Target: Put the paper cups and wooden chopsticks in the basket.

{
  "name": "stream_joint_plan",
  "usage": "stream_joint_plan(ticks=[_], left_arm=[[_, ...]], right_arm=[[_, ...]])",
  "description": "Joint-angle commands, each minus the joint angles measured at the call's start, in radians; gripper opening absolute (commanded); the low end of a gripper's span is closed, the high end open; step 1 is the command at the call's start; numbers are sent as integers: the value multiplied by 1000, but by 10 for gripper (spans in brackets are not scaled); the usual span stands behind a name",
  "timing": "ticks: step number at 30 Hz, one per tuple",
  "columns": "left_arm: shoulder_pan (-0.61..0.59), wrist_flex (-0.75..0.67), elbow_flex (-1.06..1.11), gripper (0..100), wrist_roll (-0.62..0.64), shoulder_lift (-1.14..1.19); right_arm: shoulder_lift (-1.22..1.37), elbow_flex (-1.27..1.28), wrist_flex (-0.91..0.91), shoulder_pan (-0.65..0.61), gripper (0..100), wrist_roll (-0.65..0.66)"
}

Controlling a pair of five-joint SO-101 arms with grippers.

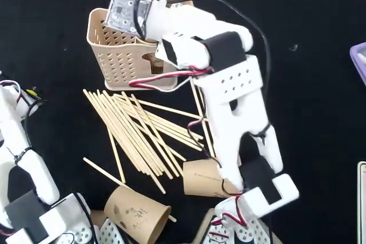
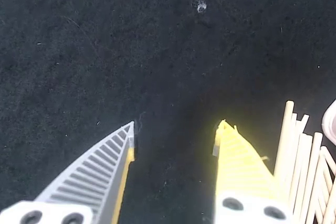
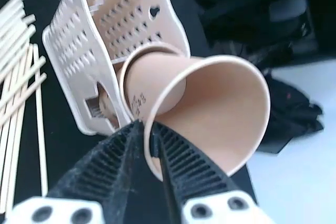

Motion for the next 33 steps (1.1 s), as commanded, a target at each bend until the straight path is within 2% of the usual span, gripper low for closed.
stream_joint_plan(ticks=[1, 8, 12, 15, 18, 22, 24, 28, 31, 33], left_arm=[[-5, -8, -12, 241, 6, -38], [-4, -8, -12, 241, 6, -38], [-2, -8, -12, 241, 6, -38], [-2, -8, -12, 241, 6, -38], [-4, -8, -12, 241, 6, -38], [-2, -8, -12, 241, 6, -38], [-2, -8, -12, 241, 6, -38], [-4, -6, -12, 241, 6, -38], [-5, -6, -12, 241, 6, -38], [-1, -6, -12, 241, 6, -38]], right_arm=[[1, -41, -2, 14, 30, 0], [-4, -58, -11, 0, 224, -81], [-5, -120, -5, -8, 225, -97], [-5, -182, 14, -8, 226, -176], [-5, -259, 103, -12, 226, -219], [-5, -386, 307, -43, 226, -239], [-16, -403, 322, -34, 226, -269], [-134, -275, 322, 61, 226, -298], [-305, -38, 321, 121, 226, -285], [-453, 179, 321, 152, 226, -222]])
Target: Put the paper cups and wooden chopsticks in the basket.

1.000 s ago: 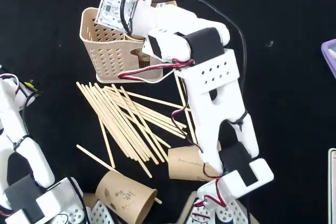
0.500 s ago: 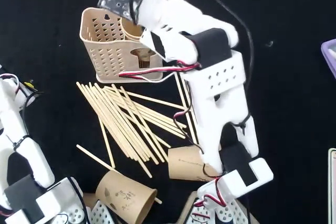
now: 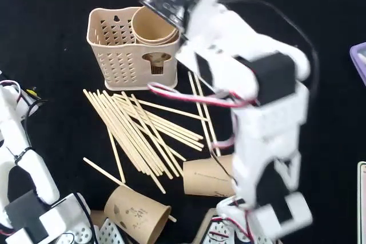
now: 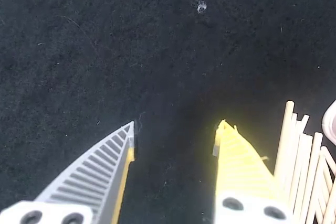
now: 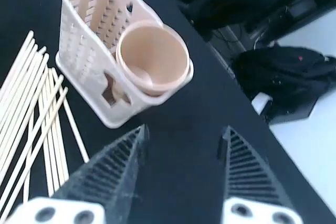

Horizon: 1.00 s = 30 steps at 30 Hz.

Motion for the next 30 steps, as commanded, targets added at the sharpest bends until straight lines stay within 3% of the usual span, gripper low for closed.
stream_joint_plan(ticks=[1, 6, 11, 14, 21, 30], left_arm=[[-1, -6, -12, 241, 5, -38], [-1, -6, -12, 241, 5, -38], [-1, -6, -12, 241, 5, -38], [1, -6, -12, 241, 5, -38], [1, -9, -12, 241, 5, -38], [1, -8, -12, 241, 5, -38]], right_arm=[[-289, 380, 32, 66, 226, 94], [-705, 958, -34, 150, 226, 233], [-1096, 1515, -221, 269, 226, 459], [-1290, 1744, -218, 299, 227, 608], [-1494, 1948, -150, 285, 227, 736], [-1245, 1919, -184, 210, 228, 726]])
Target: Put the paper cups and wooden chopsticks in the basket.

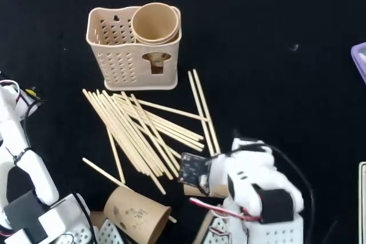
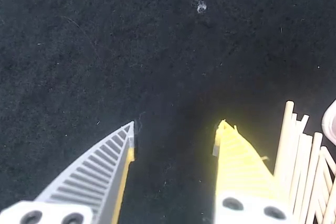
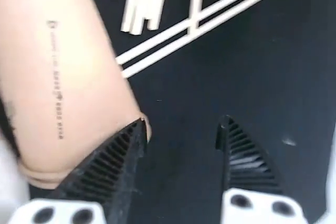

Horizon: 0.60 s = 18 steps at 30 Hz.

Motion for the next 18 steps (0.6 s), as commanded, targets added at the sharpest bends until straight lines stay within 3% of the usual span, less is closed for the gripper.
stream_joint_plan(ticks=[1, 8, 13, 18], left_arm=[[1, -8, -12, 241, 5, -38], [1, -8, -12, 241, 5, -38], [1, -8, -12, 241, 5, -38], [1, -11, -12, 241, 5, -38]], right_arm=[[173, 7, -8, -61, 228, -55], [582, -242, -20, -250, 230, -376], [685, -381, -17, -262, 229, -520], [702, -467, 107, -259, 227, -583]])
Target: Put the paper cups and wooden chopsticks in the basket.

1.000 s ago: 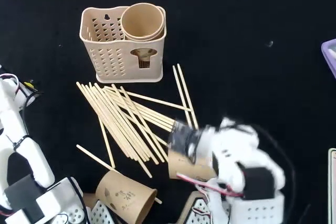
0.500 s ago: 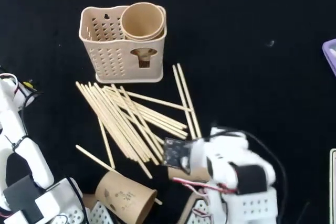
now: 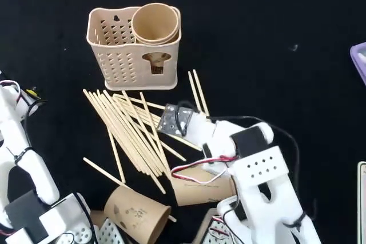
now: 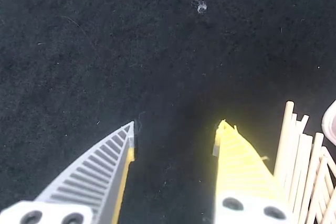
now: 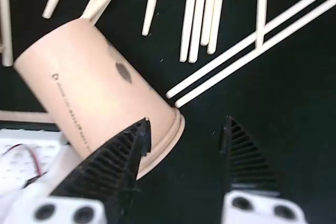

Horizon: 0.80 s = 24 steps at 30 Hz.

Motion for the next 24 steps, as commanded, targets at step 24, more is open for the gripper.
stream_joint_plan(ticks=[24], left_arm=[[1, -17, -12, 241, 3, -37]], right_arm=[[607, -259, 180, 69, 157, -150]])
